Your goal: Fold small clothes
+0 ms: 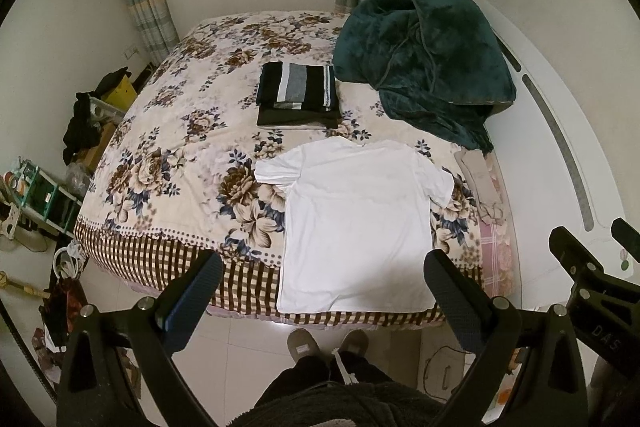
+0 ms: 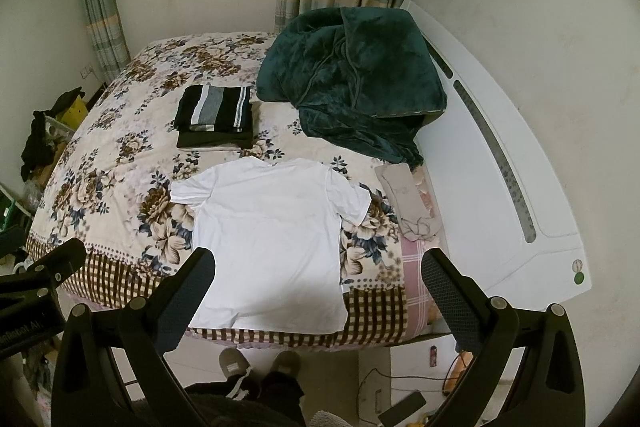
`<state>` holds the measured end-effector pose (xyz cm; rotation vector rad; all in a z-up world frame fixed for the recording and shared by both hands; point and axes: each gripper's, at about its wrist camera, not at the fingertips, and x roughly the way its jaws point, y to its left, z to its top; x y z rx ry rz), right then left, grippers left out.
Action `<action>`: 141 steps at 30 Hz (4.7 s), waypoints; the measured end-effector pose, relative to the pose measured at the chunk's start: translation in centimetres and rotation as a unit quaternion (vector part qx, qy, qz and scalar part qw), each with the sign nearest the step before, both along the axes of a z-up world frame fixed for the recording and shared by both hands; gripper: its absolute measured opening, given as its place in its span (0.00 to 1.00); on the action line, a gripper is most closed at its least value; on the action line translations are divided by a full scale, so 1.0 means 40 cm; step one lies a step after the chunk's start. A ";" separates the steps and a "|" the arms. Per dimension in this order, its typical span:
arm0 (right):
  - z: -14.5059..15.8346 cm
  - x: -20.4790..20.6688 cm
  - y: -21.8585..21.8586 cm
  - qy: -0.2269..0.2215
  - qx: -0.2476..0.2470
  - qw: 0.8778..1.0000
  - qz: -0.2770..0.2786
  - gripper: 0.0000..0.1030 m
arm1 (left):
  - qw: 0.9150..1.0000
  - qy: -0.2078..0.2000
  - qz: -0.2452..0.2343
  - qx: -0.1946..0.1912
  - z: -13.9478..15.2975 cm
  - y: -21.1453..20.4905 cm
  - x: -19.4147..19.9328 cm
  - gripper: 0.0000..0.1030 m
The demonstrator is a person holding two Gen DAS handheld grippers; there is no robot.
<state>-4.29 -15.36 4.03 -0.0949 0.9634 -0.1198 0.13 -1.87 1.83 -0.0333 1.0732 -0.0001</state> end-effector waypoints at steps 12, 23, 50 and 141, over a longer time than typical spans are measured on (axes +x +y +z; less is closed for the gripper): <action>0.014 0.007 -0.008 -0.002 -0.001 1.000 0.002 1.00 | 1.000 -0.003 0.001 0.000 0.004 -0.002 0.002 1.00; 0.030 0.018 -0.012 -0.002 -0.001 1.000 0.005 1.00 | 1.000 -0.003 0.002 -0.001 0.009 0.003 0.004 1.00; 0.010 0.052 0.041 -0.004 0.002 1.000 0.005 1.00 | 1.000 -0.011 0.003 -0.004 0.011 0.041 0.034 1.00; -1.608 0.919 -0.246 0.239 0.079 0.955 -0.156 0.53 | 0.959 -0.010 0.164 -0.231 -1.277 0.343 0.923 0.03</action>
